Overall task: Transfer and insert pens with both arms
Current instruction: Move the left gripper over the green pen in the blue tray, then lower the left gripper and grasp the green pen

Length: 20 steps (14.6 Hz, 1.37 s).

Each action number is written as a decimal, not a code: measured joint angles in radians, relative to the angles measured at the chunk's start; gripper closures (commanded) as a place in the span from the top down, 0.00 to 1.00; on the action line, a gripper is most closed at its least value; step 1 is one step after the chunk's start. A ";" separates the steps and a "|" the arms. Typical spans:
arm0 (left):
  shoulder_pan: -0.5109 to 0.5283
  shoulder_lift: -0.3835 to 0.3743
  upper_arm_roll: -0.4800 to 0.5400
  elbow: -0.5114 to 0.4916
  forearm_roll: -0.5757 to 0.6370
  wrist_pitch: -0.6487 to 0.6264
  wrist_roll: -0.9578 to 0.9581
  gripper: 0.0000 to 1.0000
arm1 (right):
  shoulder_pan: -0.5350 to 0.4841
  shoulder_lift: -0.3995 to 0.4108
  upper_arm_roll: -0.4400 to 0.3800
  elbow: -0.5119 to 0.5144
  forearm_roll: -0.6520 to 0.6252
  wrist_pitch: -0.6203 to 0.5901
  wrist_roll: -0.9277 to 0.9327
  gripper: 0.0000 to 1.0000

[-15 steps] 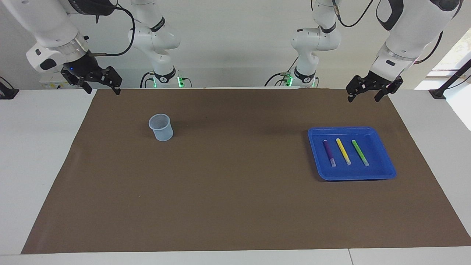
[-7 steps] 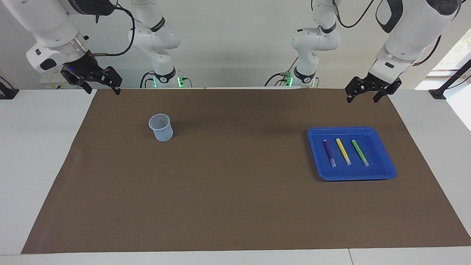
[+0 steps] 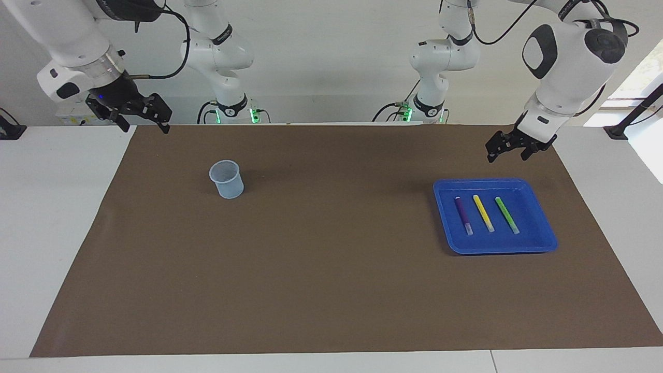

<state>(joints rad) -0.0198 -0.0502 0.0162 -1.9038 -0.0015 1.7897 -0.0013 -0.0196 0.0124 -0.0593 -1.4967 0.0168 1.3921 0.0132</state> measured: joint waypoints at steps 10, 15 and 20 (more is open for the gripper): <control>0.130 0.287 0.000 -0.096 0.000 0.456 0.140 1.00 | 0.000 0.000 0.000 0.000 0.000 0.000 0.000 1.00; 0.131 0.316 -0.001 -0.100 0.000 0.456 0.166 1.00 | 0.000 0.000 0.000 0.000 0.000 0.000 0.000 1.00; 0.150 0.332 0.002 -0.127 -0.005 0.454 0.164 0.92 | 0.000 0.000 0.000 0.000 0.000 0.000 0.000 1.00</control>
<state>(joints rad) 0.1301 0.2820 0.0177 -2.0305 -0.0065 2.2434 0.1629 -0.0196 0.0122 -0.0593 -1.4969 0.0168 1.3921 0.0132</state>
